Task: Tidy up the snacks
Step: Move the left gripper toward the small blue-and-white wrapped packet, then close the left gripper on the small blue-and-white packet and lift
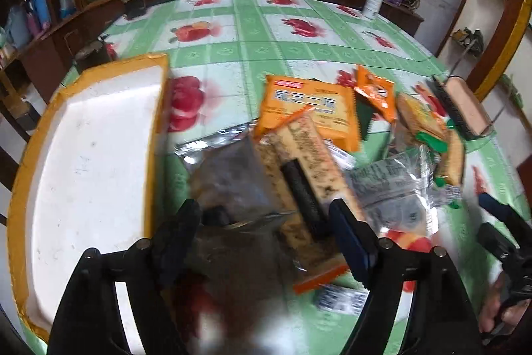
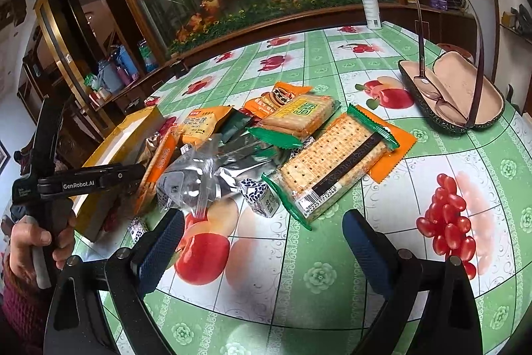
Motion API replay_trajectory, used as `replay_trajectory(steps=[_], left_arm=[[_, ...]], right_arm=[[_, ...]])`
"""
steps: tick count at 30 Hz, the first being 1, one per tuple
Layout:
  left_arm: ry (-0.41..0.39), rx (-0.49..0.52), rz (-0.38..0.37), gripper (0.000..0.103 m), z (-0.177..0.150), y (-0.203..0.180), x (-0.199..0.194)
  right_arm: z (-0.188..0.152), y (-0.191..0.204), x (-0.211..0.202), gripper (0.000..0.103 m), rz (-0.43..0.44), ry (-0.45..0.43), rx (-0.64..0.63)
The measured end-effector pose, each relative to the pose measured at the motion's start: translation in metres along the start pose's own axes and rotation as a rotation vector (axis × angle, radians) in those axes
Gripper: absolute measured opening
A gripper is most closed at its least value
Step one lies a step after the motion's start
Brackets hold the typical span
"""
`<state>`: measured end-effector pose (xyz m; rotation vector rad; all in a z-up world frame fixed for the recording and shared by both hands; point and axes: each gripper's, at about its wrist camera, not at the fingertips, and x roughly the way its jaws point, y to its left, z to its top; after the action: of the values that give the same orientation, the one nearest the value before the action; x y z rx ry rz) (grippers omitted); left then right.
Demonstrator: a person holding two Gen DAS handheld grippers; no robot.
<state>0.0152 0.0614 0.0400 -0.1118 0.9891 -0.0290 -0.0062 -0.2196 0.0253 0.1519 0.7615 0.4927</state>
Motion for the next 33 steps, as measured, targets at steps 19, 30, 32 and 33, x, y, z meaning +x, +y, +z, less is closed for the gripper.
replay_trajectory(steps=[19, 30, 32, 33], left_arm=[[0.018, 0.241, -0.118, 0.027, -0.077, -0.045, -0.026], [0.021, 0.224, -0.097, 0.048, -0.071, -0.05, -0.009], [0.014, 0.234, -0.083, 0.046, -0.07, -0.053, -0.005], [0.008, 0.247, -0.07, 0.042, -0.071, -0.055, -0.004]], right_arm=[[-0.001, 0.007, -0.001, 0.098, -0.005, -0.012, -0.03], [-0.001, 0.008, 0.001, 0.098, 0.01, -0.004, -0.036], [-0.002, 0.012, 0.003, 0.098, 0.011, 0.005, -0.055], [-0.002, 0.014, 0.004, 0.096, 0.008, 0.008, -0.063]])
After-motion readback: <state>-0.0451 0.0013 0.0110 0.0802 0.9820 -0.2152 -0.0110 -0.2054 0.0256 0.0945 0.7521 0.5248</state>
